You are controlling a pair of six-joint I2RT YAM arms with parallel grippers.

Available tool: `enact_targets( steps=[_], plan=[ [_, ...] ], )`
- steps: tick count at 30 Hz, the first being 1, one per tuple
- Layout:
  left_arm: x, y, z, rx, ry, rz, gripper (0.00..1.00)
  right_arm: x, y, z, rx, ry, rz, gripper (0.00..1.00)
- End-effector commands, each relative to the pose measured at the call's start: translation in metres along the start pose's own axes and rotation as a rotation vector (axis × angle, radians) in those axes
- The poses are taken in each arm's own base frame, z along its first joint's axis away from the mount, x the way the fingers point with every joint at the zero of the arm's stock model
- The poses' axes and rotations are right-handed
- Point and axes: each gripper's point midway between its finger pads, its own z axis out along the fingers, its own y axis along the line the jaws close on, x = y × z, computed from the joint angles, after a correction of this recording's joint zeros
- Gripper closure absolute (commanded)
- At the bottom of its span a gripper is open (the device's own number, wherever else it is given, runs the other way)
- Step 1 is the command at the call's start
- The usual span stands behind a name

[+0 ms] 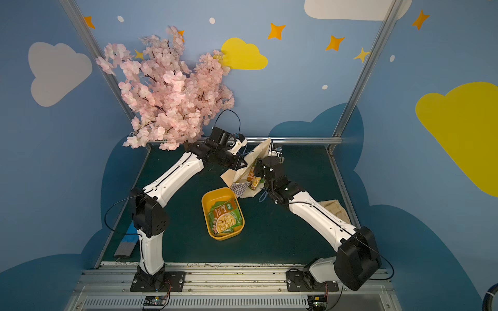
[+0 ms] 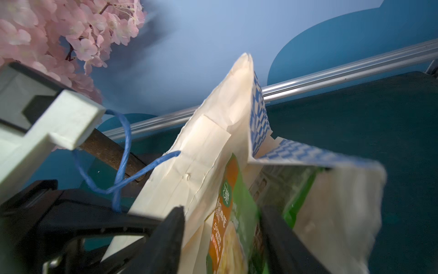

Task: Place the condiment packets inside the bag
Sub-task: Place the condiment packet in the paper bag, then adjust the paper bag at the center of the board.

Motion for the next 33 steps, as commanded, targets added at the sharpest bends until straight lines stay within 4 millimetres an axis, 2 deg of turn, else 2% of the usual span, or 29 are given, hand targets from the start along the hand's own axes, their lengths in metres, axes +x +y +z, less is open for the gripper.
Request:
enact_targets(
  steps=[1,6,9,11,14,19,22,27,33],
  plan=[
    [0.0,-0.003,0.0,0.019,0.007,0.015,0.97,-0.031,0.02,-0.021,-0.081,-0.028,-0.008,0.24],
    [-0.001,-0.001,-0.001,0.003,0.002,0.023,0.97,-0.04,0.035,-0.041,-0.162,-0.044,-0.013,0.22],
    [-0.003,-0.001,-0.001,0.003,0.0,0.023,0.97,-0.037,0.04,-0.053,-0.181,-0.042,-0.027,0.22],
    [-0.004,-0.001,-0.002,0.004,-0.002,0.024,0.97,-0.029,0.036,-0.06,-0.173,-0.031,-0.025,0.22],
    [-0.005,-0.001,-0.003,0.003,-0.005,0.025,0.97,-0.012,0.011,-0.067,-0.094,-0.015,0.0,0.21],
    [-0.008,0.0,-0.006,0.0,-0.016,0.02,0.97,0.027,-0.068,-0.073,0.179,-0.023,0.075,0.17],
    [-0.011,0.0,-0.009,-0.001,-0.02,0.019,0.97,0.053,-0.096,-0.068,0.227,-0.003,0.119,0.15],
    [-0.015,-0.001,-0.013,-0.007,-0.029,0.021,0.97,0.1,-0.11,-0.043,0.218,0.1,0.202,0.16],
    [-0.015,0.002,-0.014,-0.019,-0.027,0.024,0.97,0.135,-0.111,-0.014,0.194,0.176,0.268,0.2]
  ],
)
